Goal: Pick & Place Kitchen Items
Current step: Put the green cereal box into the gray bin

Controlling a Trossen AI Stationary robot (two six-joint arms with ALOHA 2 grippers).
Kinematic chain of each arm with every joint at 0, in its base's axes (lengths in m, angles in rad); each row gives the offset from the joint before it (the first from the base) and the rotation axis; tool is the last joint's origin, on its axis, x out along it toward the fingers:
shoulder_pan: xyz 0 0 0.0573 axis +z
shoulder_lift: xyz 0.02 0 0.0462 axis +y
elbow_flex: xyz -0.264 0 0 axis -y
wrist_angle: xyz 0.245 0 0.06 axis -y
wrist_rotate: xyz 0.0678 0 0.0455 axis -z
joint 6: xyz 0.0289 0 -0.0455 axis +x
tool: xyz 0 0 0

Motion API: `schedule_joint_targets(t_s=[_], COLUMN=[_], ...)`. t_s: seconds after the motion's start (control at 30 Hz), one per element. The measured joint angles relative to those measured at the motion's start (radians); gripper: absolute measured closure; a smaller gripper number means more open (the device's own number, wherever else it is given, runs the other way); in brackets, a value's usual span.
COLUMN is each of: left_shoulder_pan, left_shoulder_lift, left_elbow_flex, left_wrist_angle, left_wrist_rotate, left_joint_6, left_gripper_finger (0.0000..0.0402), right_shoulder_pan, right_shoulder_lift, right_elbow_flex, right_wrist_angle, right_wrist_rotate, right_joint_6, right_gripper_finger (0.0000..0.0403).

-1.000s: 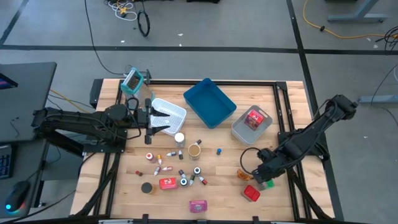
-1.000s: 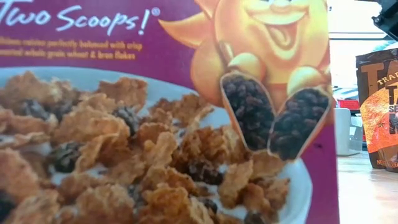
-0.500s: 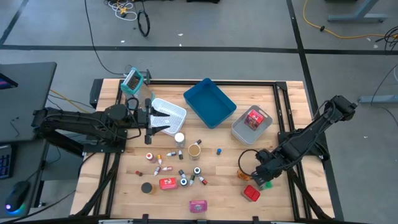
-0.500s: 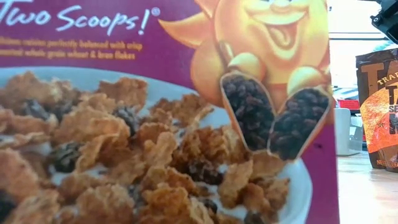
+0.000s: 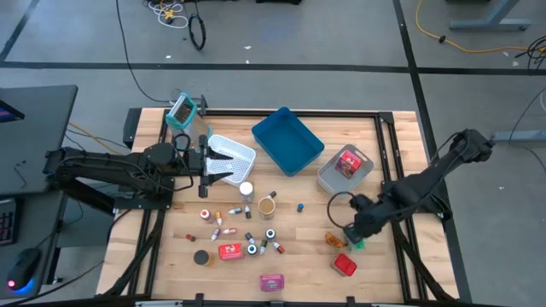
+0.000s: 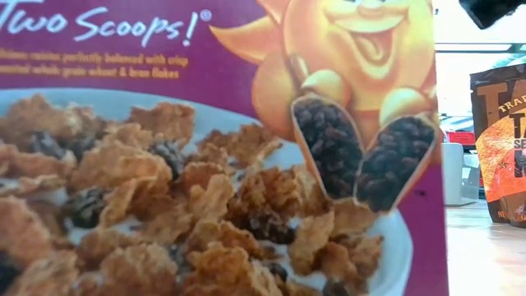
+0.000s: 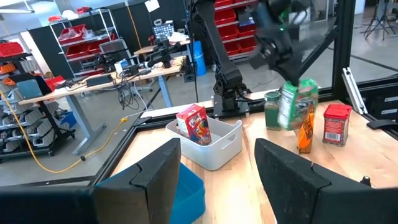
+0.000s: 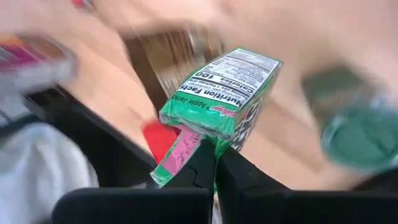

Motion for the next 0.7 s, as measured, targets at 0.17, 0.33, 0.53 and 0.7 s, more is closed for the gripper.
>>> schedule_joint_targets(t_s=[0.17,0.33,0.53,0.7], left_shoulder_pan=[0.000,0.000,0.000,0.000], left_shoulder_lift=[0.000,0.000,0.000,0.000], left_elbow_flex=[0.000,0.000,0.000,0.000], left_wrist_angle=[0.000,0.000,0.000,0.000], left_wrist_rotate=[0.000,0.000,0.000,0.000], left_joint_6=[0.001,0.003,0.003,0.003], left_gripper_finger=[0.0187,0.0187,0.0187,0.0187], right_shoulder_pan=[-0.031,-0.094,-0.231,-0.373], right_shoulder_lift=[-0.043,-0.074,-0.082,-0.075], right_elbow_flex=[0.092,0.145,0.147,0.147], right_wrist_angle=[-0.117,-0.206,-0.213,-0.251], right_wrist_rotate=[0.148,0.329,0.406,0.360], right_joint_6=[-0.165,-0.479,-0.735,-0.856], right_gripper_finger=[0.0398,0.0398,0.0398,0.0398])
